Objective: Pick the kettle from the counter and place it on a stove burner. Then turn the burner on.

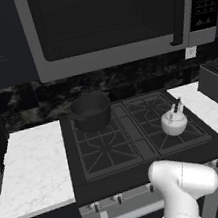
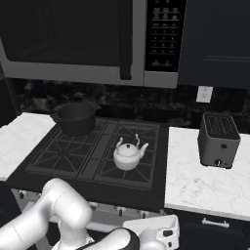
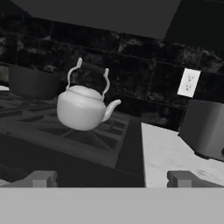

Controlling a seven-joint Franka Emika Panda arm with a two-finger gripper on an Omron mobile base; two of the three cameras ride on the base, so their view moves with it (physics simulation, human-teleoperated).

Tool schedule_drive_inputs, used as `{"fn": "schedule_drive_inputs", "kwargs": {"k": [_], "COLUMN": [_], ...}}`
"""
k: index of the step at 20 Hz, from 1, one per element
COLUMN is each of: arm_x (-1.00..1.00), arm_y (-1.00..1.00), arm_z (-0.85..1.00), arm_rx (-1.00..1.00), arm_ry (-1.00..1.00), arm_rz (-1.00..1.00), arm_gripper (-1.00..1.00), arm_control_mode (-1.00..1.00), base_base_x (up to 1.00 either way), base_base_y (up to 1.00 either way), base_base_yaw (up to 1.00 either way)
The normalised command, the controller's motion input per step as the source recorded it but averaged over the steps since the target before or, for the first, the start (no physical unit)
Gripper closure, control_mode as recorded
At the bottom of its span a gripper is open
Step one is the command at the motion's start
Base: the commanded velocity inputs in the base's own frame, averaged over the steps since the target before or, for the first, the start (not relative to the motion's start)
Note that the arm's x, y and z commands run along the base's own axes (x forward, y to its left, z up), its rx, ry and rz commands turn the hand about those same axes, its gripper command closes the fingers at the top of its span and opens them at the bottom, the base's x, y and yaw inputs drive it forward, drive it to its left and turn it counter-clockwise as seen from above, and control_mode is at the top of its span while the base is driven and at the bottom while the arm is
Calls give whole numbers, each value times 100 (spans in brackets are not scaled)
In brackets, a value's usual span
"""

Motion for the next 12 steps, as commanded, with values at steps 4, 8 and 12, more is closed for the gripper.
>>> {"fn": "schedule_drive_inputs", "kwargs": {"k": [4, 8, 12], "arm_x": [0, 0, 0], "arm_y": [-21, -1, 0], "arm_z": [-62, -71, -51], "arm_rx": [-9, -2, 2], "arm_ry": [-13, -12, -8], "arm_rz": [0, 0, 0], "arm_gripper": [-100, -100, -100], "arm_control_mode": [-100, -100, -100], "base_base_x": [0, 0, 0], "base_base_y": [0, 0, 0], "base_base_yaw": [0, 0, 0]}}
